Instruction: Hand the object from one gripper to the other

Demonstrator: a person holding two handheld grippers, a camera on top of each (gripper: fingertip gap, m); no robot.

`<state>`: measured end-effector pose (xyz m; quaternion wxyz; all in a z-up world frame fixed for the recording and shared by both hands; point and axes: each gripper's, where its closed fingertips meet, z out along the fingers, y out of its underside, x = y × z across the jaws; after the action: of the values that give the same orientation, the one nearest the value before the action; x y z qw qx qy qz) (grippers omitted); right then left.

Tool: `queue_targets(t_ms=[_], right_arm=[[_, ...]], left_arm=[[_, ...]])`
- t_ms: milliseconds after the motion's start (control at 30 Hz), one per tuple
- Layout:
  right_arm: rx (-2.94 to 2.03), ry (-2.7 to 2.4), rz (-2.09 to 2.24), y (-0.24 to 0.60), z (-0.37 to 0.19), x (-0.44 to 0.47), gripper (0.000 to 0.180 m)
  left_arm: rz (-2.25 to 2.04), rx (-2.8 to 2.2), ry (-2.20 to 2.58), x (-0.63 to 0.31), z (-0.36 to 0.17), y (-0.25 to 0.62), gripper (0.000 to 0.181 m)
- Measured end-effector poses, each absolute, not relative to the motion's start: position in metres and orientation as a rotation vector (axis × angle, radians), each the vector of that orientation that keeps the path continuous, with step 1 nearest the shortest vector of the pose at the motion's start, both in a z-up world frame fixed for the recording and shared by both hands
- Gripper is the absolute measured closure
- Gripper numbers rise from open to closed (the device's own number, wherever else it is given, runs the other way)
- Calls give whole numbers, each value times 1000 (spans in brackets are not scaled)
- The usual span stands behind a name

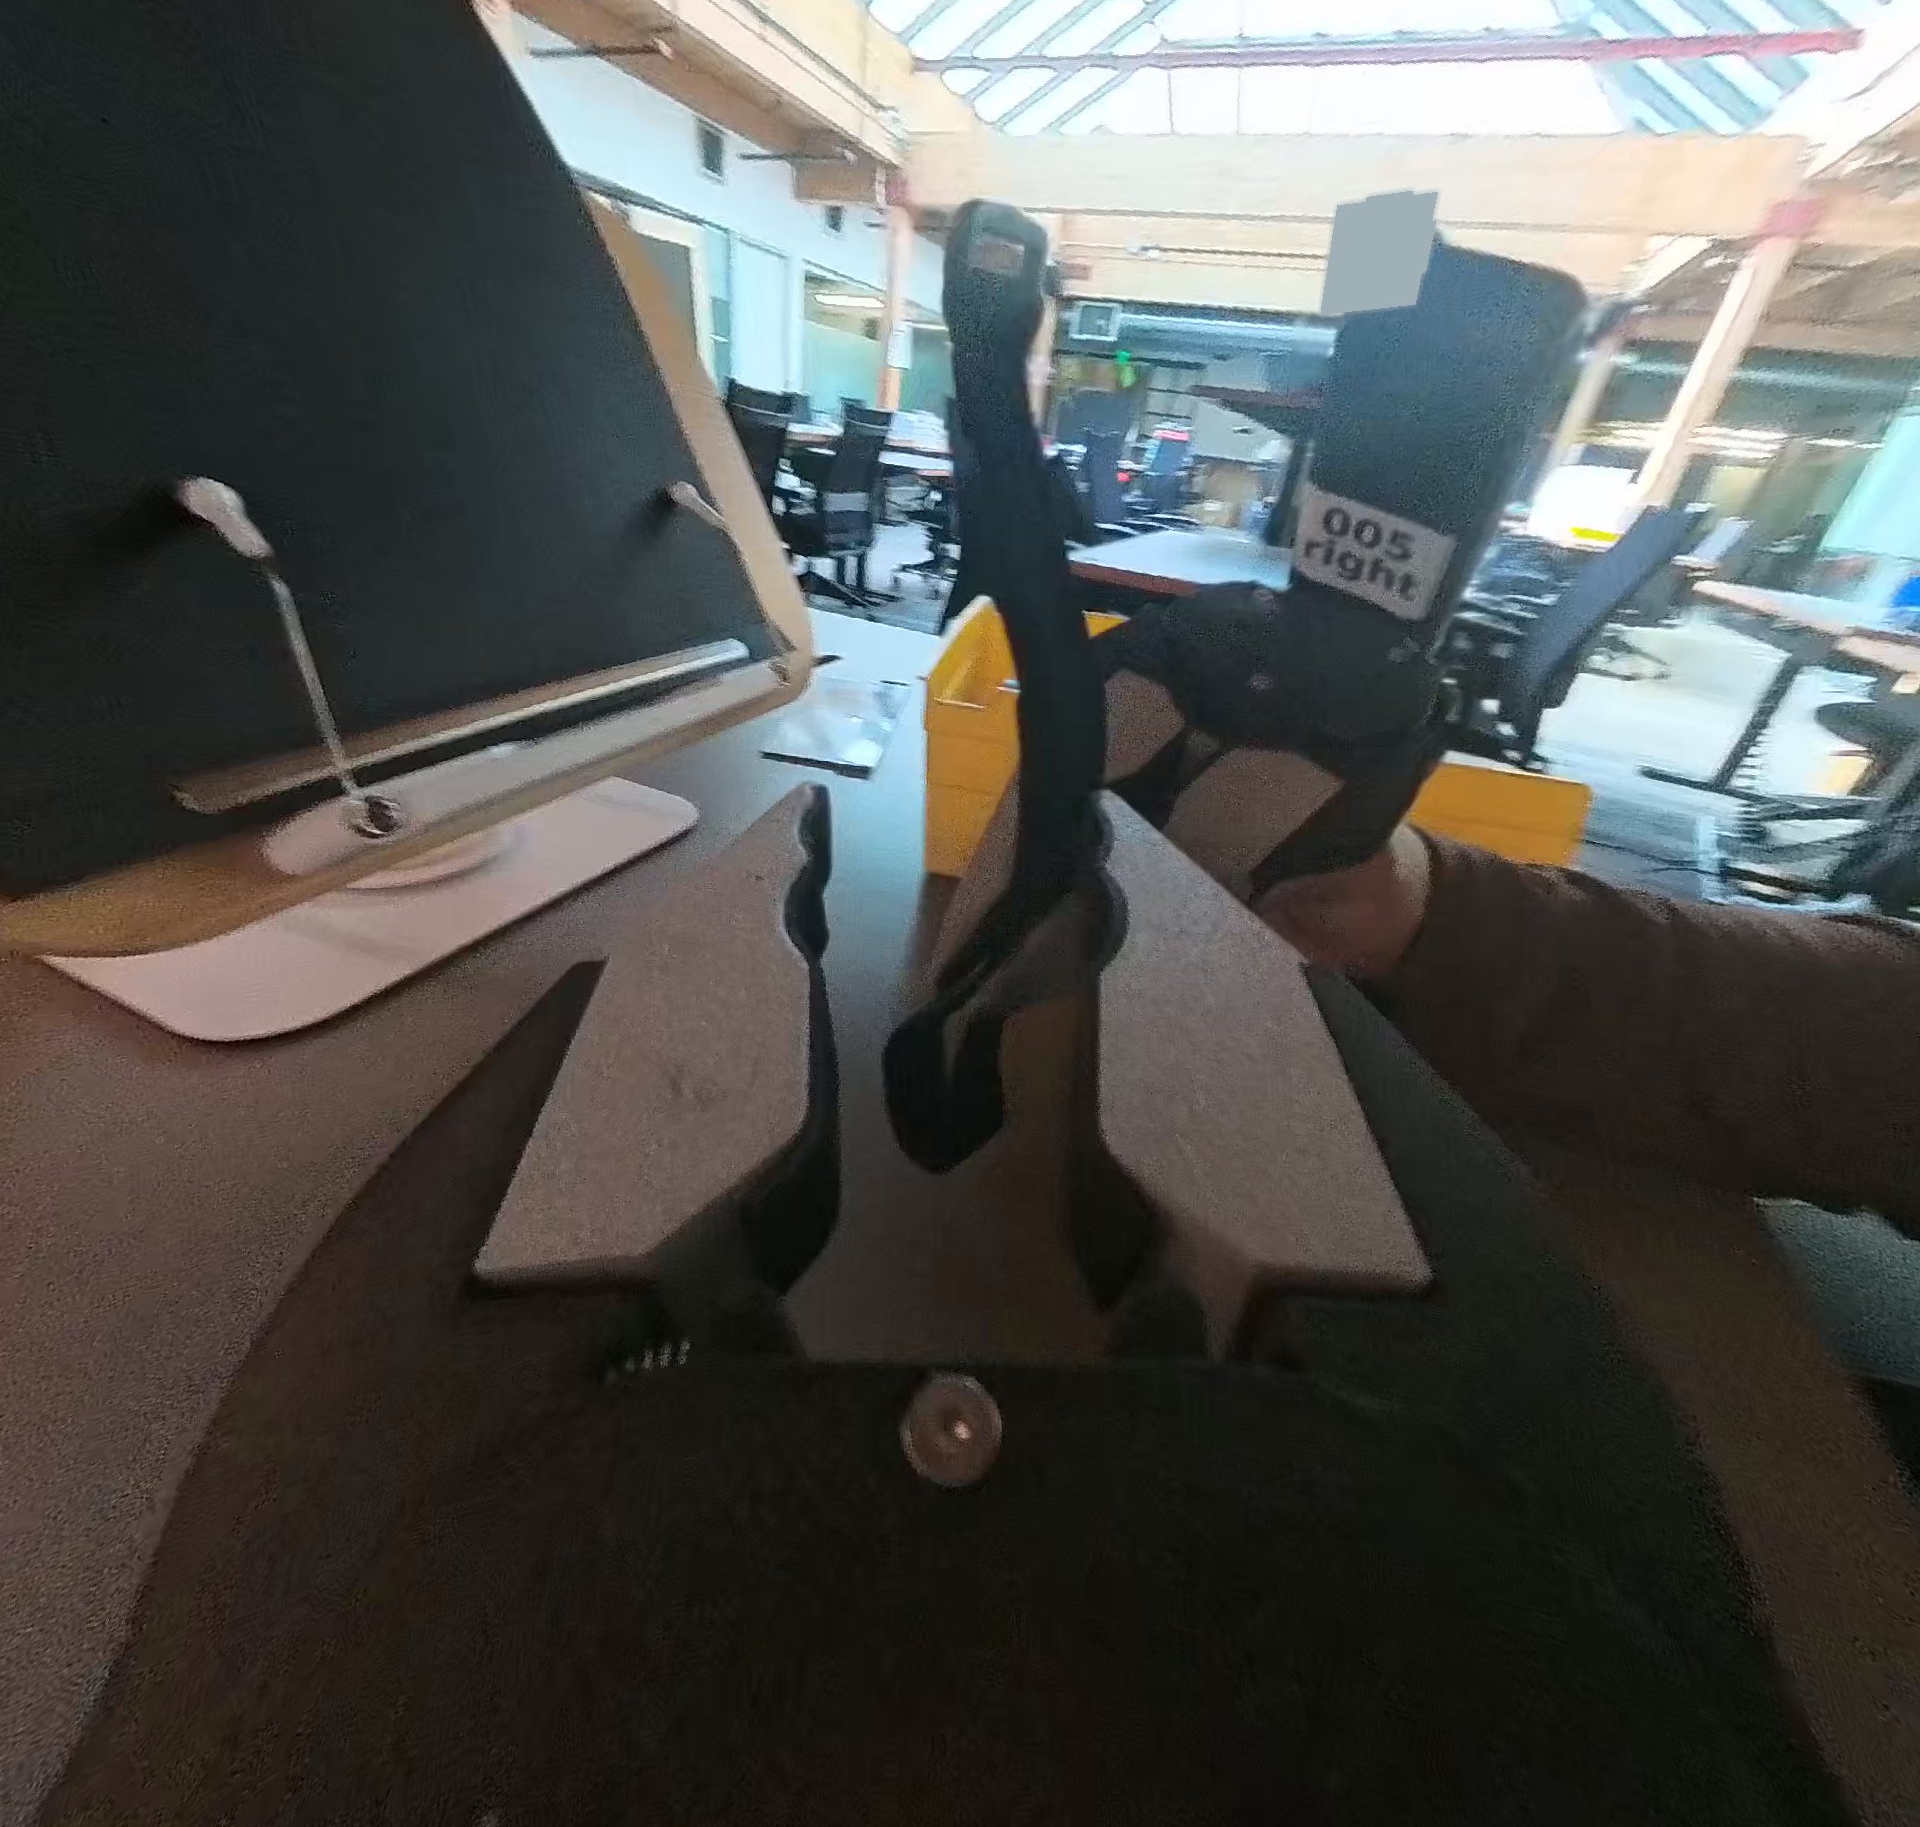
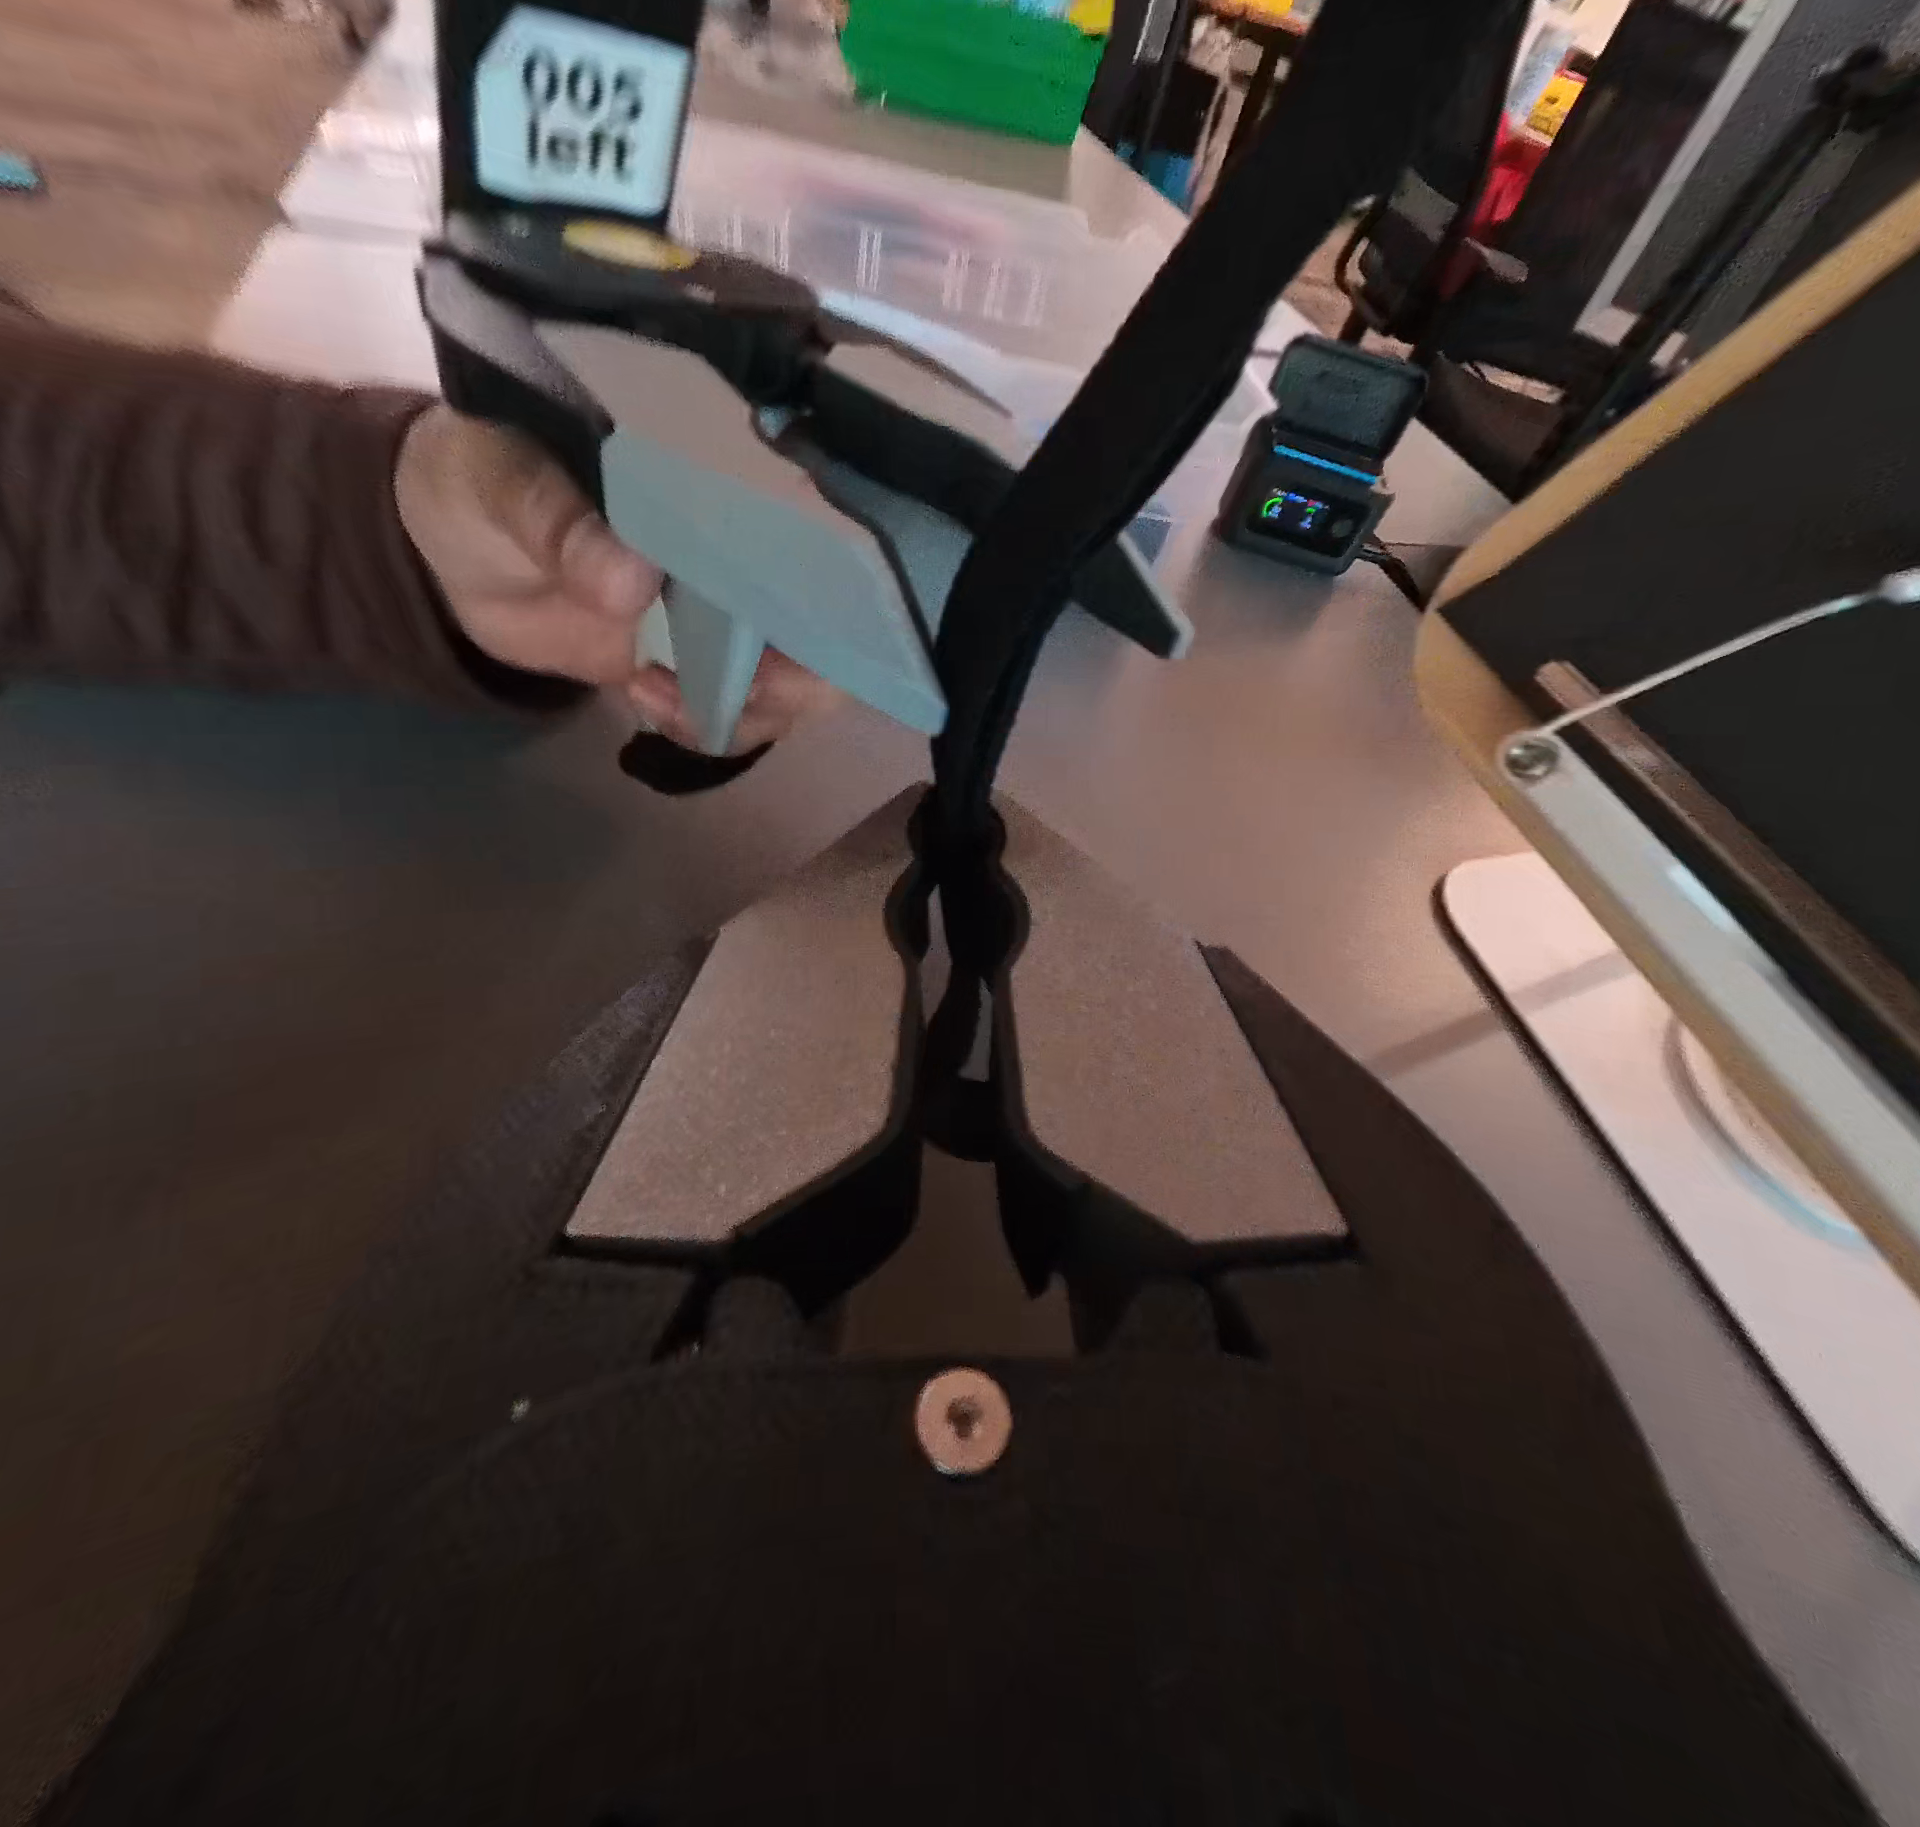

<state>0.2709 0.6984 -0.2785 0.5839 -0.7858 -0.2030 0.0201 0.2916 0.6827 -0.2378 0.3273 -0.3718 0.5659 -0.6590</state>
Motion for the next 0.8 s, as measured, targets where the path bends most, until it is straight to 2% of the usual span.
queue_targets(t_ms=[33, 100, 133, 167, 233, 367, 400, 467, 567, 667, 800], right_arm=[[-1845, -502, 4, 701, -283, 268, 178], [-1873, -518, -65, 705, -291, 268, 177], [-1890, -495, -80, 705, -293, 271, 177], [-1916, -462, -69, 705, -295, 274, 172], [-1968, -373, -8, 703, -298, 284, 149], [-1956, -166, 241, 694, -290, 303, 135], [-1930, -125, 361, 692, -285, 301, 133], [-1854, -40, 620, 688, -275, 294, 142], [-1706, 31, 1006, 682, -255, 278, 141], [-1652, 143, 1169, 683, -251, 278, 133], [-1628, 142, 1281, 680, -248, 269, 132]], left_arm=[[-1752, -962, 1518, 290, -239, 677, 138], [-1770, -871, 1612, 282, -243, 664, 176], [-1721, -855, 1631, 283, -245, 664, 178], [-1645, -826, 1643, 285, -247, 664, 179], [-1438, -723, 1606, 287, -244, 672, 181], [-1079, -476, 1431, 278, -218, 683, 179], [-961, -410, 1414, 277, -217, 684, 179], [-725, -270, 1360, 274, -214, 683, 179], [-490, -107, 1320, 272, -218, 671, 179], [-421, -2, 1329, 269, -223, 656, 179], [-369, 112, 1329, 263, -228, 642, 179]])
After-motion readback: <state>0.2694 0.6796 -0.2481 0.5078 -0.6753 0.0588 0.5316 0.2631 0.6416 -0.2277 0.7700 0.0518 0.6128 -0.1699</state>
